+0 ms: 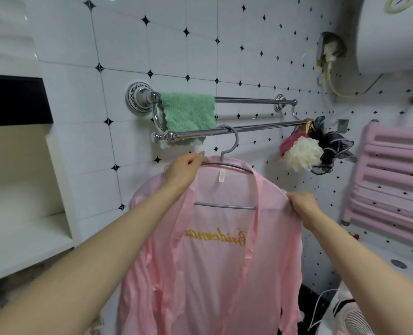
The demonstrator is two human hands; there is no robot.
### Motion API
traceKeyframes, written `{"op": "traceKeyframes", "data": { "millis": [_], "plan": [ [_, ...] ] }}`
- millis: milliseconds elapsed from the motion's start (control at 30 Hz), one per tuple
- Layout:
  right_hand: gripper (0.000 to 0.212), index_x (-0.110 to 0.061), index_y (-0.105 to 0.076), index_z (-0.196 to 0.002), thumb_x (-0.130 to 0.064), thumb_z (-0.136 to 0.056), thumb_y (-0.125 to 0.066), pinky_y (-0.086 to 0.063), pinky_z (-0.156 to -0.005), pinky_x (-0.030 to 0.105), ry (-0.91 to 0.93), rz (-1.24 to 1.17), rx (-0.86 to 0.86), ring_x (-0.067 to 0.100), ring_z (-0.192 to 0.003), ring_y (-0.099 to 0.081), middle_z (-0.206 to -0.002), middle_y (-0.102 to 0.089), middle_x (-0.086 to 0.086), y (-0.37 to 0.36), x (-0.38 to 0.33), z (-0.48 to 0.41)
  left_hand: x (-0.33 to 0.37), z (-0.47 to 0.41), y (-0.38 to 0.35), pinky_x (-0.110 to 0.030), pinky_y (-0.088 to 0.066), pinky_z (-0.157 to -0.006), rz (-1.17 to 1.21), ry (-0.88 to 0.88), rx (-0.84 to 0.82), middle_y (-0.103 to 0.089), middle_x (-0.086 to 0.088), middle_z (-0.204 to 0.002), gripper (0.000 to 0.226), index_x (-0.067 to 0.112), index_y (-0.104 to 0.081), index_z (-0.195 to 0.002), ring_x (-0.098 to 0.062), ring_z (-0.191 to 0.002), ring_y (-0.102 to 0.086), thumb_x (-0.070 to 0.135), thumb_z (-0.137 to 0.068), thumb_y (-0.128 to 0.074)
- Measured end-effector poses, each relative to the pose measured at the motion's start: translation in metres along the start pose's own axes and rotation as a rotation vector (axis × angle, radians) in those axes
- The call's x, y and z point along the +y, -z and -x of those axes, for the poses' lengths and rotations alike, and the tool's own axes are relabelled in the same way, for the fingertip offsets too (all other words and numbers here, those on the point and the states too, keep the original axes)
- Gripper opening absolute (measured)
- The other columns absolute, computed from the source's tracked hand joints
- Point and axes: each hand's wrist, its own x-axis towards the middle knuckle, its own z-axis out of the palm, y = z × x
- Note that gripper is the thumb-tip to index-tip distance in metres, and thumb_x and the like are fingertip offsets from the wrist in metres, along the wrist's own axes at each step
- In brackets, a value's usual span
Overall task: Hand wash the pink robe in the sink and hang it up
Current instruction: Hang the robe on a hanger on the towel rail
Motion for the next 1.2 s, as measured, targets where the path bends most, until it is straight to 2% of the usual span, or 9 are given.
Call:
{"op": "traceKeyframes", "data": {
  "millis": [167,267,367,533,667,833,1000,1100,1200],
  "plan": [
    [0.018,-0.023,-0.066,-0.102,-0.034,-0.095,-0.054,-0.039,-0.071,0.018,0.358,-0.014,-0.104,-0.003,-0.082,-0.051,-0.094,-0.061,-0.011,-0.004,-0.009,0.015,-0.032,-0.006,0.024,-0.024,-0.037,-0.08,0.029,0.014,0.068,-0.066,-0.007,-0.113,0.026,0.008,-0.068,-0.103,-0.025,-0.107,-0.057,0.013,-0.095,-0.044],
    [0.009,-0.033,-0.068,-0.095,-0.032,-0.087,-0.067,-0.043,-0.074,0.024,0.461,0.054,-0.082,0.009,-0.078,-0.055,-0.084,-0.064,-0.004,-0.012,-0.01,0.019,-0.055,0.002,0.028,-0.021,-0.035,-0.074,-0.043,-0.024,0.032,-0.067,-0.004,-0.109,0.021,0.015,-0.068,-0.1,-0.021,-0.1,-0.058,0.018,-0.094,-0.049],
    [0.006,-0.025,-0.071,-0.081,-0.023,-0.086,-0.068,-0.042,-0.075,0.023,0.429,-0.048,-0.073,0.012,-0.083,-0.055,-0.088,-0.067,-0.006,-0.016,-0.008,0.022,-0.064,0.007,0.036,-0.024,-0.04,-0.08,-0.037,-0.056,0.025,-0.062,-0.006,-0.103,0.016,0.028,-0.068,-0.097,-0.015,-0.091,-0.055,0.034,-0.084,-0.06],
    [0.01,-0.027,-0.069,-0.082,-0.02,-0.089,-0.065,-0.04,-0.084,0.027,0.39,-0.104,-0.043,0.015,-0.092,-0.055,-0.098,-0.063,-0.001,-0.021,-0.009,0.024,-0.076,0.019,0.054,-0.005,-0.041,-0.071,0.031,-0.077,0.027,-0.063,-0.006,-0.094,0.026,0.008,-0.065,-0.099,-0.013,-0.082,-0.057,-0.002,-0.075,-0.071],
    [0.012,-0.021,-0.073,-0.091,-0.012,-0.086,-0.067,-0.043,-0.076,0.02,0.371,-0.197,-0.04,0.009,-0.085,-0.059,-0.092,-0.07,-0.005,-0.022,-0.012,0.024,-0.079,0.029,0.061,-0.003,-0.043,-0.066,0.205,-0.012,0.019,-0.064,-0.002,-0.08,0.012,0.008,-0.067,-0.088,0.005,-0.066,-0.058,-0.003,-0.083,-0.064],
    [0.005,-0.016,-0.071,-0.084,-0.013,-0.085,-0.067,-0.044,-0.074,0.02,0.411,-0.188,-0.002,0.009,-0.081,-0.058,-0.086,-0.069,-0.003,-0.022,-0.01,0.023,-0.086,0.03,0.067,-0.026,-0.041,-0.082,0.232,0.057,-0.044,-0.066,-0.004,-0.097,0.02,0.009,-0.065,-0.095,-0.014,-0.09,-0.057,0.016,-0.097,-0.047],
    [0.005,-0.014,-0.071,-0.085,-0.016,-0.086,-0.067,-0.044,-0.08,0.027,0.41,-0.142,0.05,0.015,-0.084,-0.058,-0.09,-0.068,0.002,-0.022,-0.011,0.022,-0.088,0.035,0.062,-0.006,-0.035,-0.057,0.224,0.052,-0.092,-0.05,0.001,-0.079,0.012,0.011,-0.056,-0.085,-0.003,-0.067,-0.047,0.019,-0.095,-0.054],
    [0.007,-0.013,-0.07,-0.082,-0.011,-0.086,-0.064,-0.043,-0.077,0.028,0.39,-0.107,0.073,0.017,-0.082,-0.057,-0.083,-0.067,0.001,-0.022,-0.016,0.025,-0.095,0.036,0.063,-0.009,-0.036,-0.067,0.121,0.0,-0.03,-0.05,-0.003,-0.089,0.011,0.017,-0.063,-0.08,-0.011,-0.079,-0.049,0.015,-0.09,-0.06],
    [0.012,-0.014,-0.07,-0.088,-0.012,-0.09,-0.059,-0.045,-0.082,0.031,0.369,-0.04,0.084,0.019,-0.09,-0.059,-0.09,-0.068,0.002,-0.025,-0.02,0.03,-0.093,0.041,0.064,-0.005,-0.037,-0.068,0.139,0.014,0.108,-0.058,-0.009,-0.092,0.013,0.011,-0.071,-0.098,-0.015,-0.083,-0.053,0.015,-0.089,-0.062]
  ]
}}
